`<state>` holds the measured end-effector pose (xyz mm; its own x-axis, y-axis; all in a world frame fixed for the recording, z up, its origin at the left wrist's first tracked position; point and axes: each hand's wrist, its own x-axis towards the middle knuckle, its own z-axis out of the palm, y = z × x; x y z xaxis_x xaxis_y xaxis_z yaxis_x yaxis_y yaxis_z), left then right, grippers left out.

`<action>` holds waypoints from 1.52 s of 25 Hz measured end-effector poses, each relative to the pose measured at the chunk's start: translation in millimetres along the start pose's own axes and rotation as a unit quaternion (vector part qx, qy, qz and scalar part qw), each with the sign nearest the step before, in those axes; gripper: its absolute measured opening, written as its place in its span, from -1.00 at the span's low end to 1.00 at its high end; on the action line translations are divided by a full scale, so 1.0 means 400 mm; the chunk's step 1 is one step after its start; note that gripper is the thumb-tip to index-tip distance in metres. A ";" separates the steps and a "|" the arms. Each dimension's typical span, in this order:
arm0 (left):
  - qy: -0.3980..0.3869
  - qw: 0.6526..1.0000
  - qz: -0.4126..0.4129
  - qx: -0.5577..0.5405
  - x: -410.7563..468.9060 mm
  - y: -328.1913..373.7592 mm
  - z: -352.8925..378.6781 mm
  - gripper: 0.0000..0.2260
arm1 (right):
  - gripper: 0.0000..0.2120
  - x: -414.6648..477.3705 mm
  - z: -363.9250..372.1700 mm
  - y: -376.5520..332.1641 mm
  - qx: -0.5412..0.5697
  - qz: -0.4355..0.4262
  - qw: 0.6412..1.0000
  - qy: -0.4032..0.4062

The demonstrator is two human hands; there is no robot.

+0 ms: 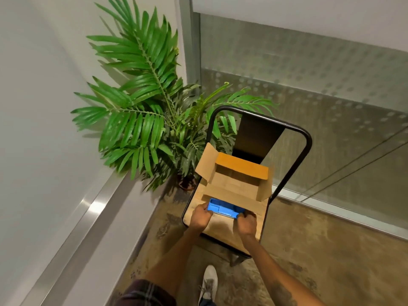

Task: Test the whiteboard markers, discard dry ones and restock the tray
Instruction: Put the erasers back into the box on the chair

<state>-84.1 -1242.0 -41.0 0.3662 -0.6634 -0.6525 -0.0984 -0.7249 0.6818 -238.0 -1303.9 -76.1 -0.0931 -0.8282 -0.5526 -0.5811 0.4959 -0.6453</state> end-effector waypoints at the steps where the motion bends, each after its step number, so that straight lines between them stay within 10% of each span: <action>1: 0.004 1.000 0.003 -0.007 -0.018 -0.009 -0.013 -0.61 | -0.72 -0.016 0.013 -0.006 -0.017 -0.011 1.000 -0.002; 18: 0.272 0.951 -0.018 -0.149 -0.438 -0.435 -0.237 -0.65 | -0.63 -0.480 0.274 0.018 -0.153 -0.217 0.949 -0.170; 32: 0.499 0.827 -0.095 -0.242 -1.084 -0.928 -0.241 -0.59 | -0.90 -1.122 0.419 0.306 -0.207 -0.348 0.843 -0.354; 38: 0.579 0.756 -0.135 -0.273 -1.294 -1.116 -0.260 -0.60 | -0.69 -1.365 0.519 0.422 -0.228 -0.396 0.789 -0.410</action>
<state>-133.5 -555.8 26.7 0.9007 0.3323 -0.2799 0.4053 -0.4109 0.8166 -117.3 -713.7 7.3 0.8915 -0.2900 -0.3481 -0.4426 -0.3934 -0.8058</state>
